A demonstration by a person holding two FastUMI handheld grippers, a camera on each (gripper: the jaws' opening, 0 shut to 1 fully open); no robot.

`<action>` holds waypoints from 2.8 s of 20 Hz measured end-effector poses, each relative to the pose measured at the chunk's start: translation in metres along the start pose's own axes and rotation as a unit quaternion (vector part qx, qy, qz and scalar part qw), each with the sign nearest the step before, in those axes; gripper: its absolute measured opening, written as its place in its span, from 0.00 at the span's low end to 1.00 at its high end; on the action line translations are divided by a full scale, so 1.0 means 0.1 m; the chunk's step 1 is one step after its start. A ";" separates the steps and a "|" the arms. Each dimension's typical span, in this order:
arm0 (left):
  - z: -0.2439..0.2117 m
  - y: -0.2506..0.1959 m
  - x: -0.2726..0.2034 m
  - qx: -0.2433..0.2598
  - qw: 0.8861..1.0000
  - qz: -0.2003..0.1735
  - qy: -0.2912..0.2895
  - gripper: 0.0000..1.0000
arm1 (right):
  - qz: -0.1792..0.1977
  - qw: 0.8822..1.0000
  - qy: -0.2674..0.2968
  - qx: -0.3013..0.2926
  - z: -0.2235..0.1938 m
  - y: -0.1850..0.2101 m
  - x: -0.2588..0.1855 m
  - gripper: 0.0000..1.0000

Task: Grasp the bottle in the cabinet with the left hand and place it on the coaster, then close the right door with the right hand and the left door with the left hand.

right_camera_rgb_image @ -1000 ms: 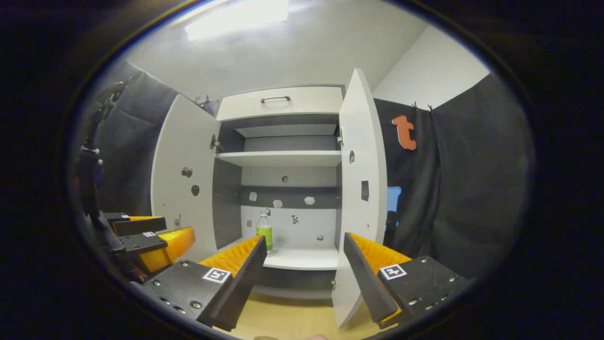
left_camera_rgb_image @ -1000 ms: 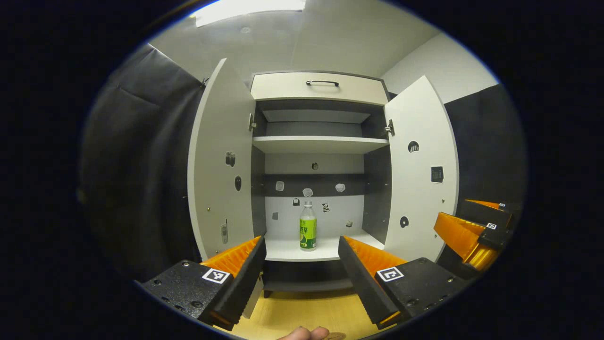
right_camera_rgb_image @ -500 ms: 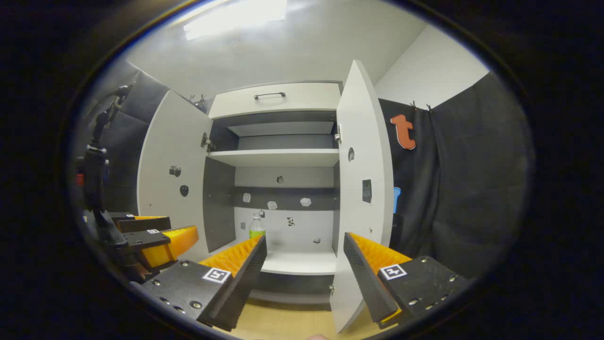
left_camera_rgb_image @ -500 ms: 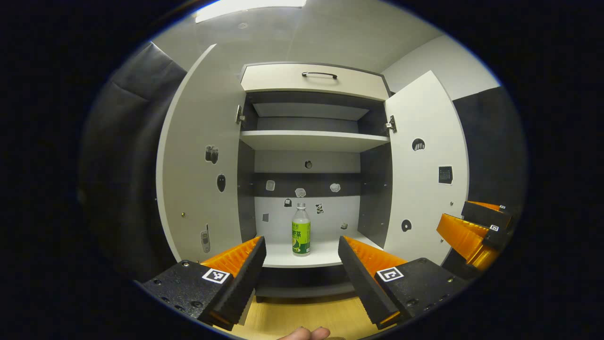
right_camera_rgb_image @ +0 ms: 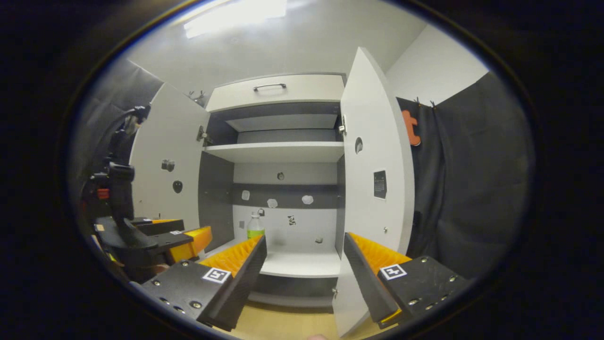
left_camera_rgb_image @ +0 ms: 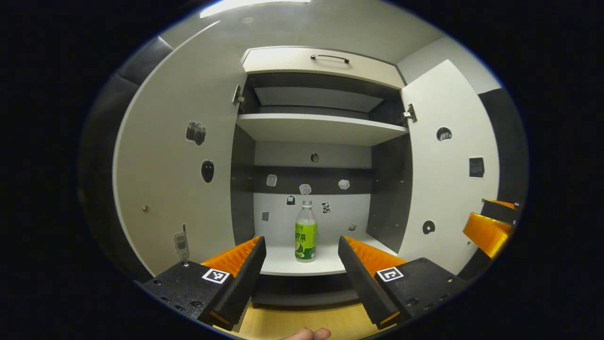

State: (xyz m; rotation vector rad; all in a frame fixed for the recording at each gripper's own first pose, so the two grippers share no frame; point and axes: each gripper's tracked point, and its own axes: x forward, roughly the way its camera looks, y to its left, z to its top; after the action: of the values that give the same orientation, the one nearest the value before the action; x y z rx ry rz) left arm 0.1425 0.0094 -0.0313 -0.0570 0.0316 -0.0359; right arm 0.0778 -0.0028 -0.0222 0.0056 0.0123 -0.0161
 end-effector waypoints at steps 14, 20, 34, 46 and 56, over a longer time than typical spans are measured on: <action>-0.91 -0.08 1.72 -0.021 0.998 -0.024 0.046 1.00 | -0.004 1.000 0.004 -0.005 -0.14 -0.07 0.29 0.99; -1.05 -0.03 2.29 -0.007 0.999 -0.018 0.040 1.00 | -0.006 1.000 0.017 -0.011 -0.25 -0.05 0.33 0.94; -0.73 -0.04 1.84 -0.047 0.997 -0.048 0.024 0.80 | -0.004 1.000 0.015 -0.005 -0.25 -0.04 -0.11 0.99; -0.78 -0.18 0.25 0.013 0.997 -0.071 0.024 0.78 | 0.034 0.999 0.012 0.011 -0.19 0.09 -1.03 0.99; -1.83 -0.41 -0.77 0.006 0.993 -0.093 0.074 0.78 | 0.035 0.999 0.016 0.027 -0.26 -0.02 -1.55 0.99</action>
State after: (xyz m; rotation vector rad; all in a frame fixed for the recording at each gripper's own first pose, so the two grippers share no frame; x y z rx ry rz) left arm 0.0582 -0.0389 -0.2096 -0.0453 0.1747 -0.2265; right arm -0.0777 -0.0024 -0.0459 0.0611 0.0445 0.0534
